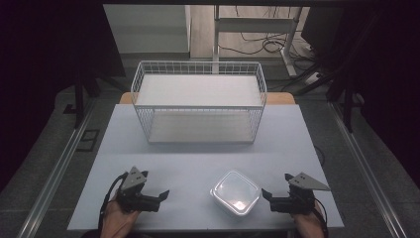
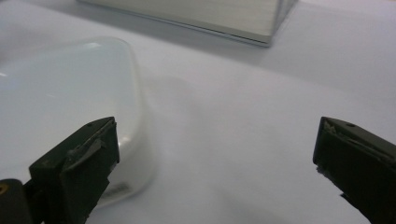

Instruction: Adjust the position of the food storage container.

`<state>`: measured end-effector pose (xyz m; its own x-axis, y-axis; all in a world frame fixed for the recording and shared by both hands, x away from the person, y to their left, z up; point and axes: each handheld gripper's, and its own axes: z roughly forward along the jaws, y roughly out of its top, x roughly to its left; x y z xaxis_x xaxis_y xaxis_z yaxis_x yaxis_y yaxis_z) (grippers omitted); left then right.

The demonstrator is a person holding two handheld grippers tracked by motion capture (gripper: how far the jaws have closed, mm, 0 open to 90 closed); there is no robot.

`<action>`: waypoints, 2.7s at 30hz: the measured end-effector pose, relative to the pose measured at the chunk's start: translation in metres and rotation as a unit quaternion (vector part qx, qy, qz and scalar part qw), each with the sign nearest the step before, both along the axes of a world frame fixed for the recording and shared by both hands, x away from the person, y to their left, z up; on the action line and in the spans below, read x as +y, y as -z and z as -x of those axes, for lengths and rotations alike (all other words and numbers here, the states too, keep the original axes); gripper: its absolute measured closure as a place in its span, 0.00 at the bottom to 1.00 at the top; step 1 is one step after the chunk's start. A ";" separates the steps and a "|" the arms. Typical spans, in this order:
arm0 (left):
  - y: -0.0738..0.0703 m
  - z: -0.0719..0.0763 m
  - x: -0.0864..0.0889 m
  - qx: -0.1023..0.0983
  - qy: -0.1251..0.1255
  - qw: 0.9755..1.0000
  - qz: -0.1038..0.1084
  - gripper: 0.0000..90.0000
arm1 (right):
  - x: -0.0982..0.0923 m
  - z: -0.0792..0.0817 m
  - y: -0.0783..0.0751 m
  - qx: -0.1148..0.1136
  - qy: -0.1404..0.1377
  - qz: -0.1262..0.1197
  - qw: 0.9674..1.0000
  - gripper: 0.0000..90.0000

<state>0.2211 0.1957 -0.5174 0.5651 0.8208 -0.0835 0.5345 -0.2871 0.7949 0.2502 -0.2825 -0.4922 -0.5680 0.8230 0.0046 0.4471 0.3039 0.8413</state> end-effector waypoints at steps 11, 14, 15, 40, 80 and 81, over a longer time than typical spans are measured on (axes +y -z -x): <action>0.008 -0.005 0.003 -0.027 0.008 0.999 0.014 0.03 | 0.002 -0.002 0.000 0.001 0.001 -0.008 1.000 0.00; 0.010 -0.006 0.004 -0.030 0.015 0.999 0.013 0.03 | 0.002 -0.001 -0.001 0.000 0.005 0.001 1.000 0.00; 0.011 -0.006 0.003 -0.030 0.019 0.999 0.011 0.03 | 0.002 -0.001 -0.001 0.000 0.004 0.001 1.000 0.00; 0.009 -0.005 0.002 -0.032 0.018 0.999 0.007 0.03 | 0.005 0.024 -0.013 0.053 -0.059 -0.001 0.997 0.82; 0.007 -0.004 0.004 -0.021 0.008 1.000 0.006 0.05 | 0.058 -0.012 -0.001 0.126 -0.137 0.024 0.982 0.99; 0.007 -0.004 0.004 -0.020 0.007 1.000 0.006 0.05 | 0.059 -0.014 -0.002 0.125 -0.139 0.024 0.982 0.99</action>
